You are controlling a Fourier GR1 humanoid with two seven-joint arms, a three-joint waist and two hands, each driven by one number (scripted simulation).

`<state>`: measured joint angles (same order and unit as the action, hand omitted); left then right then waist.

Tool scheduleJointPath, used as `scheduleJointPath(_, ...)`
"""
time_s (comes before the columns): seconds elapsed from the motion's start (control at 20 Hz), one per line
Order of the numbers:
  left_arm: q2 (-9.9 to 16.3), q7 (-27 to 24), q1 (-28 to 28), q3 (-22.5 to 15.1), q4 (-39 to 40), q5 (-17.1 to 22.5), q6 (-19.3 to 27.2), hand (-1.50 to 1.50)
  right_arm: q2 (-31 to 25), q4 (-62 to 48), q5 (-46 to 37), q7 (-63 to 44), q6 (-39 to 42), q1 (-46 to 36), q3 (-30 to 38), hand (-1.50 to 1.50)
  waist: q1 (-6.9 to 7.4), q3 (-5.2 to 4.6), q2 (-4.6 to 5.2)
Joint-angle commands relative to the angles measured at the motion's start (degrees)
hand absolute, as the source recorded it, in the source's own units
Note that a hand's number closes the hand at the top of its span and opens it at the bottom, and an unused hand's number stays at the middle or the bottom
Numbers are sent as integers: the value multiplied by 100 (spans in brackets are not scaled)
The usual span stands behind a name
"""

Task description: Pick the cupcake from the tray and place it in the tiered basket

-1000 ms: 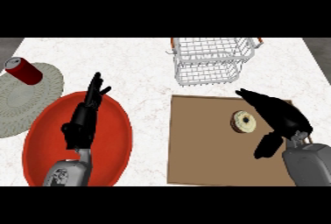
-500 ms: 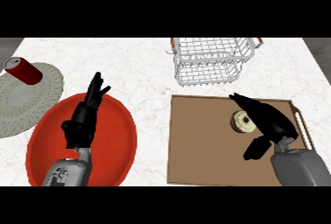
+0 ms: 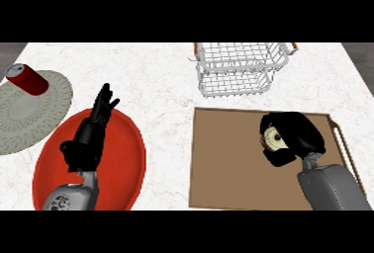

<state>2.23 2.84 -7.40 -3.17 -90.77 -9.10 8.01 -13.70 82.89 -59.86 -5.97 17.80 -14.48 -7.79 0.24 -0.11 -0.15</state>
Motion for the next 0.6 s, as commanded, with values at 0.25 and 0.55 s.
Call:
scheduleJointPath(0.25, -173, 100, -189, -208, 14, -87, 25, 0, 1336, -473, -1292, -3219, 1357, -880, -2014, 150, 239, -3, 22)
scheduleJointPath(0.55, -168, 42, -476, -36, 379, -80, 78, 0, 1358, -556, 0, -5328, 832, -1680, -3096, 150, 125, 10, 30)
